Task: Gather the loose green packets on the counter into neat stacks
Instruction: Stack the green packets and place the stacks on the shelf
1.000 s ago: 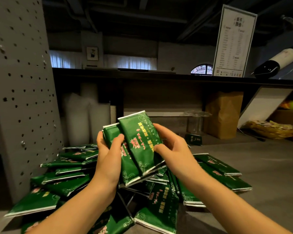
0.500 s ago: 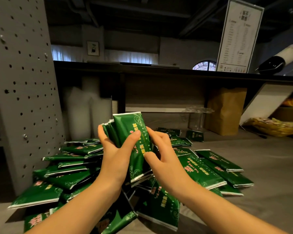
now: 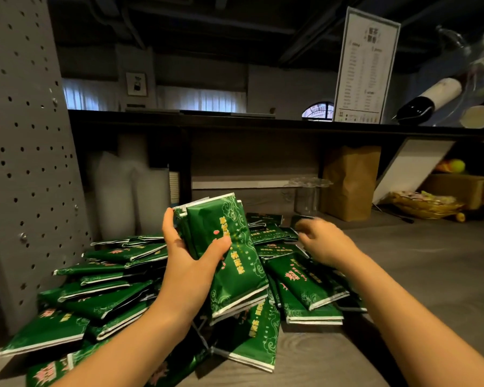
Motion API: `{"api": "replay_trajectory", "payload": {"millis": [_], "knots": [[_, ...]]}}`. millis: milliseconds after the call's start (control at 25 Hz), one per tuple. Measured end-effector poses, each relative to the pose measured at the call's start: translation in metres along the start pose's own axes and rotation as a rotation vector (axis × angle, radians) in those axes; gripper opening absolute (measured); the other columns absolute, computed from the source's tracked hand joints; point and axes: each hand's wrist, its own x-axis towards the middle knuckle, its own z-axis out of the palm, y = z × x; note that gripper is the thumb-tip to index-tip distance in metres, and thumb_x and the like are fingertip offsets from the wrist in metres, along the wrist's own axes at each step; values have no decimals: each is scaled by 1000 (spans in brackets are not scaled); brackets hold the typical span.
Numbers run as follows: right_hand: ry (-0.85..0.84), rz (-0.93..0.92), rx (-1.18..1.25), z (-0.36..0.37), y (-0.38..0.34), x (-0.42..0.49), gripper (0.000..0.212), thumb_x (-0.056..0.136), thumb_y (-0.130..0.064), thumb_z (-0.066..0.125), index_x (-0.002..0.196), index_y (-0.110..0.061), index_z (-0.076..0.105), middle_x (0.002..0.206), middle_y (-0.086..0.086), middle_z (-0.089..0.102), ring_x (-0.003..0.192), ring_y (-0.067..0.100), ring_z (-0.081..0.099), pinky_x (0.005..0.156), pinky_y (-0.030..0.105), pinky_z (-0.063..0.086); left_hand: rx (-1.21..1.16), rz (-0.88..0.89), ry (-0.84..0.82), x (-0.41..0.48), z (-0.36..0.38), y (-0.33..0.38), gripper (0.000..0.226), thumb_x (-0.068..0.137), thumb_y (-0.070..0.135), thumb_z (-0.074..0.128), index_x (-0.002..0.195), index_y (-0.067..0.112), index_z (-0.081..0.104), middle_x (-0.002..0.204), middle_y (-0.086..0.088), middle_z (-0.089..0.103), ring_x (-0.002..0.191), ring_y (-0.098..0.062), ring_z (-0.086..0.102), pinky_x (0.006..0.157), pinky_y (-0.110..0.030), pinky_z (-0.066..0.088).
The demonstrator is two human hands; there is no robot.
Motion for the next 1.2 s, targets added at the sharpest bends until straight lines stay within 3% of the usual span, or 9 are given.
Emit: {"api": "replay_trajectory", "payload": {"millis": [160,400,560,720,840,1000,1120,1200], "knots": [[-308,288,-121,4,46,7,41,97,-27,41,134,-9,44,141,16,45,124,33,46,101,41,41,39,27,-28,-1,1,-3,89,82,10,66,142,48,12,124,8,55,100,-4,61,71,-23,53],[-363,389,2,-4,50,-1,67,91,-39,58,142,-4,32,149,13,35,133,30,38,107,36,35,23,7,-47,-1,1,-3,87,83,10,65,142,47,13,120,8,56,93,-4,63,60,-18,55],[-301,437,212,2,58,-1,85,82,-38,70,146,-8,23,152,13,30,135,31,35,107,37,34,8,-5,-48,0,0,-4,83,81,13,67,138,51,19,124,2,58,106,-18,62,87,-43,53],[-161,434,216,3,55,2,95,72,-38,79,146,-12,24,149,16,31,132,34,38,108,41,37,3,-16,-57,0,-1,-6,82,80,15,68,137,53,21,125,2,57,109,-22,60,93,-50,49],[-96,393,216,0,50,0,80,76,-27,77,140,-7,33,141,17,44,126,32,46,102,40,42,-1,-30,-54,1,-1,-7,83,80,16,69,137,53,21,126,2,56,111,-23,59,94,-51,48],[148,277,318,-11,37,-4,52,82,-12,68,129,-10,46,124,15,58,114,32,55,94,44,47,-13,-45,-42,2,-2,-6,82,79,18,69,136,54,22,125,3,56,112,-24,59,95,-51,48],[249,120,698,-24,11,-11,12,89,-12,61,100,-15,59,111,11,66,100,24,63,88,43,52,-29,-47,-19,3,-2,-2,80,80,17,69,135,54,24,122,3,58,110,-23,60,93,-51,50],[181,45,1041,-32,-15,-20,9,92,-11,56,95,-18,61,105,11,69,88,19,68,81,37,56,-39,-60,0,5,-3,0,79,81,17,68,135,53,24,119,4,60,107,-24,62,90,-51,51]]}}
